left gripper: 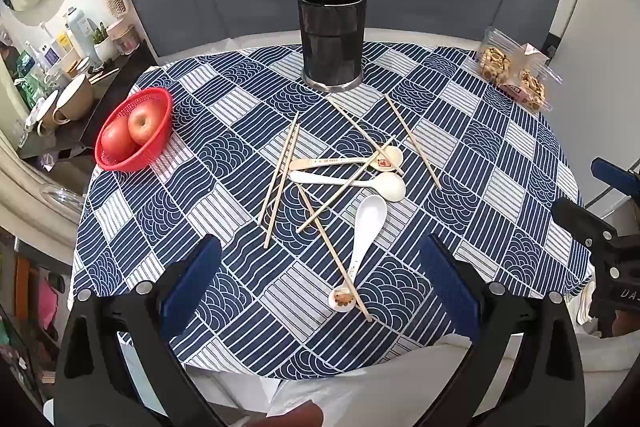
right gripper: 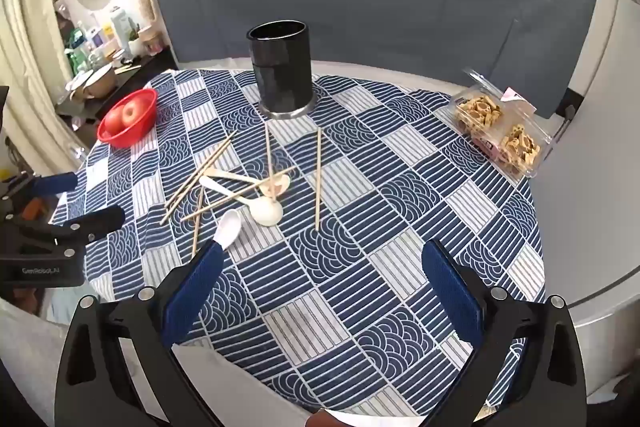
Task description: Organize utensils
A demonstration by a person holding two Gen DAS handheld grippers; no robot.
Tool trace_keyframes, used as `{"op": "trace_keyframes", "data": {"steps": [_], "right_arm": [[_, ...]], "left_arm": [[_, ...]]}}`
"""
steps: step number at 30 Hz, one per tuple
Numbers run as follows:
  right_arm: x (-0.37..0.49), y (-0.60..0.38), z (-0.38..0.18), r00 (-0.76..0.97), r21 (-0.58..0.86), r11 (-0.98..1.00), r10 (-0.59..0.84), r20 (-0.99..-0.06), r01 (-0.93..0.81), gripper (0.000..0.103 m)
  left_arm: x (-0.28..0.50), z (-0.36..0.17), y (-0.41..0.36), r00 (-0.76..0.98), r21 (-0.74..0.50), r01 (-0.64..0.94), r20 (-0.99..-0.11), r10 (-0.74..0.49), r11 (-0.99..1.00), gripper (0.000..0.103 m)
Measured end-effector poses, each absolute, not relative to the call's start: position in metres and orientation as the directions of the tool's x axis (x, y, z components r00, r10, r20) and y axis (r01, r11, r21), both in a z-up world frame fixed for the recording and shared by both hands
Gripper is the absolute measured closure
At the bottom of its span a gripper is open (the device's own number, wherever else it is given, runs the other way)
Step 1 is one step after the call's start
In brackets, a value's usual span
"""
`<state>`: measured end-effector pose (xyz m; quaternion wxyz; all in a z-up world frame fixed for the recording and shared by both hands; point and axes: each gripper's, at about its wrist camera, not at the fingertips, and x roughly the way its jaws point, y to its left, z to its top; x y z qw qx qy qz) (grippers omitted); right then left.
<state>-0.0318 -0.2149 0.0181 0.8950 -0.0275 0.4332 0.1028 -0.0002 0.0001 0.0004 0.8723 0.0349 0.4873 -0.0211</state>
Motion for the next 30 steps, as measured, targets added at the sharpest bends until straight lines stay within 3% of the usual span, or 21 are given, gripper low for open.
{"op": "trace_keyframes", "data": {"steps": [30], "right_arm": [[-0.042, -0.213, 0.025, 0.626, 0.023, 0.979, 0.148, -0.766, -0.204, 0.008]], "left_arm": [[-0.007, 0.002, -0.003, 0.521, 0.024, 0.091, -0.853, -0.027, 0.996, 0.006]]}}
